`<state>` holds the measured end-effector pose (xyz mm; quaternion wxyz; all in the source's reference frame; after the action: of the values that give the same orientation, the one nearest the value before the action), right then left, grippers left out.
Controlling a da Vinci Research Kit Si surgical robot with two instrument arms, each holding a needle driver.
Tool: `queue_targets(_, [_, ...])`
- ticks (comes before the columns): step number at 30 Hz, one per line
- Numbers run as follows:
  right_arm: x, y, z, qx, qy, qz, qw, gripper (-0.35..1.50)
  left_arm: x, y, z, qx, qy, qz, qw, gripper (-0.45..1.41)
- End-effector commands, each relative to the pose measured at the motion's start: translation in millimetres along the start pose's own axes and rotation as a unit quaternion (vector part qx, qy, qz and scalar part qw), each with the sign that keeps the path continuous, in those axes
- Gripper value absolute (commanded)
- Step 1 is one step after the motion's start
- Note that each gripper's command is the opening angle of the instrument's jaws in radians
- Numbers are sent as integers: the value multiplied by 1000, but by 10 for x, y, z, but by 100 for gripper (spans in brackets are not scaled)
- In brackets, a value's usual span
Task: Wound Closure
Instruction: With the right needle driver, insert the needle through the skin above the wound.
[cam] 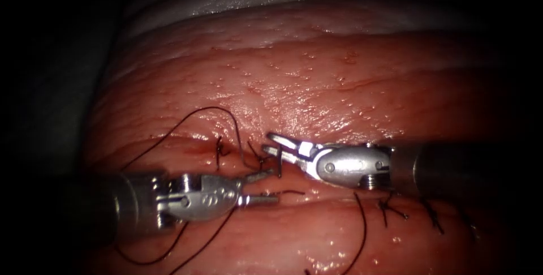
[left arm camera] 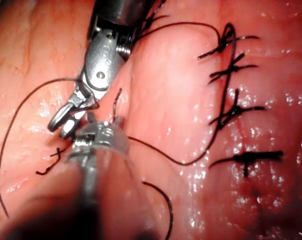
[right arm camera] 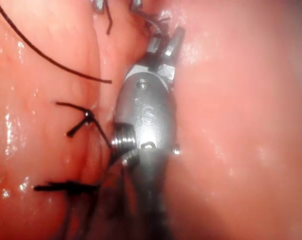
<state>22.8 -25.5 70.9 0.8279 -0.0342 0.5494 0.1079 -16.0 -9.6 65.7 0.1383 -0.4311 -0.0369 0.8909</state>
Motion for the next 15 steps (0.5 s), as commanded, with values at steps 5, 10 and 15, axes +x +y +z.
queue_targets(5, [7, 7, 0, 6, -6, -8, 1000, -35, -1, 2, 8, 0, -1, 1, 1000, 7])
queue_targets(10, [10, 9, 4, 22, -14, -11, 1000, -35, -1, 3, 8, 0, -1, 1, 1000, 6])
queue_targets(15, [6, 2, 4, 48, -30, -19, 998, -35, -1, 3, 8, 0, -2, 1, 1000, 6])
